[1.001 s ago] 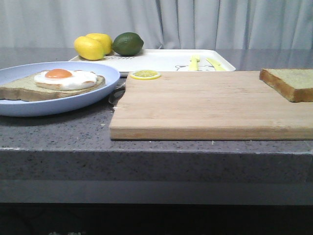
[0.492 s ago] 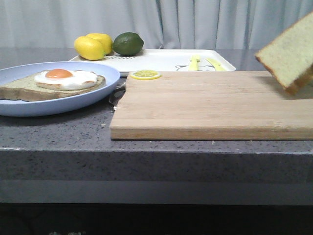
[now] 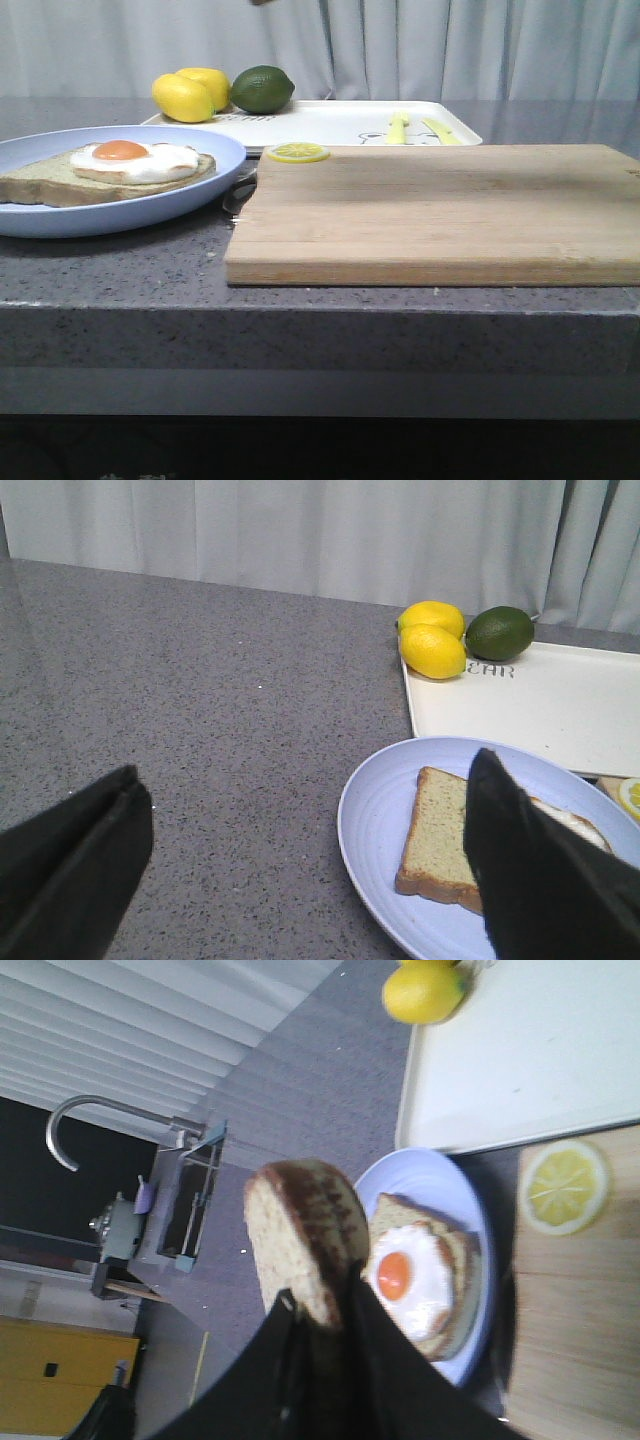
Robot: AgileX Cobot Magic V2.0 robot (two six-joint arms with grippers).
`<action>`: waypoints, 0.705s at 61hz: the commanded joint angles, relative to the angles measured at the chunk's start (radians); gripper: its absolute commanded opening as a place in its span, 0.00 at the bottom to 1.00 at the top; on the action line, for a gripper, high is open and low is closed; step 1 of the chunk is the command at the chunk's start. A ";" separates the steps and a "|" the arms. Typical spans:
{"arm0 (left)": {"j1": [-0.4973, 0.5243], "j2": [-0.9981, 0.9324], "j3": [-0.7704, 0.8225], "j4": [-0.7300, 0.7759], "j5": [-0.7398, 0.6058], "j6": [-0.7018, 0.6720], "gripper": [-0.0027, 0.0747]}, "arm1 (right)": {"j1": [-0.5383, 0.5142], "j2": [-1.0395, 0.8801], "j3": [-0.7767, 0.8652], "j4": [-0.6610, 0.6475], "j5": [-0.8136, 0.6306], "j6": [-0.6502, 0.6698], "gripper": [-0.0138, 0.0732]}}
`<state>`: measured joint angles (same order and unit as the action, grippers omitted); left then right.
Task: Place bread and move sandwich to tray
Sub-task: 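Carry the bread slice with the right gripper over the egg on the plate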
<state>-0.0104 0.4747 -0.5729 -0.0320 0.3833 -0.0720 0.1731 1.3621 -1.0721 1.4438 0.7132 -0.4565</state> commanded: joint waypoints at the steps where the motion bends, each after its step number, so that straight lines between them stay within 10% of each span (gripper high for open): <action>1: 0.002 0.011 -0.039 -0.002 -0.076 -0.007 0.84 | 0.113 0.006 -0.035 0.141 -0.118 -0.031 0.09; 31: 0.002 0.011 -0.039 -0.002 -0.076 -0.007 0.84 | 0.379 0.423 -0.268 0.404 -0.216 -0.196 0.10; 43: 0.002 0.011 -0.039 -0.002 -0.076 -0.007 0.84 | 0.379 0.481 -0.269 0.393 -0.213 -0.196 0.29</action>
<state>-0.0104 0.4747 -0.5729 -0.0320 0.3833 -0.0720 0.5502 1.8889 -1.3017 1.7918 0.4551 -0.6362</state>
